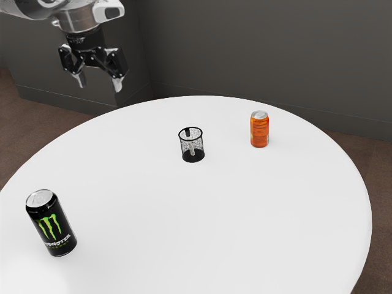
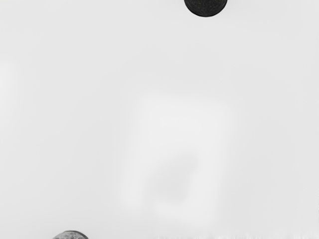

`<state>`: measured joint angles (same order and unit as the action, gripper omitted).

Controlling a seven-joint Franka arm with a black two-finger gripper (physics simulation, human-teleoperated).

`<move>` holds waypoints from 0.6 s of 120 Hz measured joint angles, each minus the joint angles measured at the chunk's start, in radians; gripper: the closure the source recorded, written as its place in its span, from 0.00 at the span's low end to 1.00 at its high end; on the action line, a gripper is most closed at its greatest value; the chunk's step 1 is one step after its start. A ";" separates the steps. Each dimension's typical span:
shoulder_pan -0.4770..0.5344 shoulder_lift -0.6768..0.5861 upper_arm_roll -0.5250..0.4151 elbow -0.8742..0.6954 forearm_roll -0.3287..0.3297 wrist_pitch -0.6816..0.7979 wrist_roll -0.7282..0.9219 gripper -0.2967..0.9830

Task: Take the marker out of the pen holder and place it to the left of the pen holder.

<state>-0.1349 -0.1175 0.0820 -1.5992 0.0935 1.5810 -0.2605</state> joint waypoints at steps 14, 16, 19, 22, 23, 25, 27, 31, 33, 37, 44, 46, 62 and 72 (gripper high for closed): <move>-0.007 0.013 -0.016 -0.026 -0.006 0.027 0.009 0.23; -0.009 0.021 -0.017 -0.028 -0.007 0.031 0.010 0.23; -0.012 0.038 -0.018 -0.036 -0.007 0.040 0.012 0.23; -0.016 0.051 -0.018 -0.046 -0.006 0.053 0.014 0.23; -0.016 0.055 -0.018 -0.049 -0.006 0.057 0.014 0.23; -0.018 0.062 -0.018 -0.054 -0.006 0.066 0.015 0.23; -0.018 0.071 -0.018 -0.057 -0.006 0.075 0.016 0.23; -0.019 0.091 -0.018 -0.067 -0.007 0.093 0.018 0.23; -0.019 0.100 -0.018 -0.078 -0.007 0.105 0.019 0.23; -0.020 0.114 -0.018 -0.110 -0.006 0.142 0.021 0.23; -0.023 0.154 -0.015 -0.157 -0.007 0.222 0.024 0.23; -0.023 0.171 -0.015 -0.163 -0.006 0.248 0.025 0.23; -0.015 0.308 -0.014 -0.151 -0.003 0.427 0.032 0.23; -0.012 0.378 -0.014 -0.107 -0.002 0.504 0.036 0.23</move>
<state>-0.1465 0.2602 0.0677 -1.7059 0.0918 2.0854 -0.2245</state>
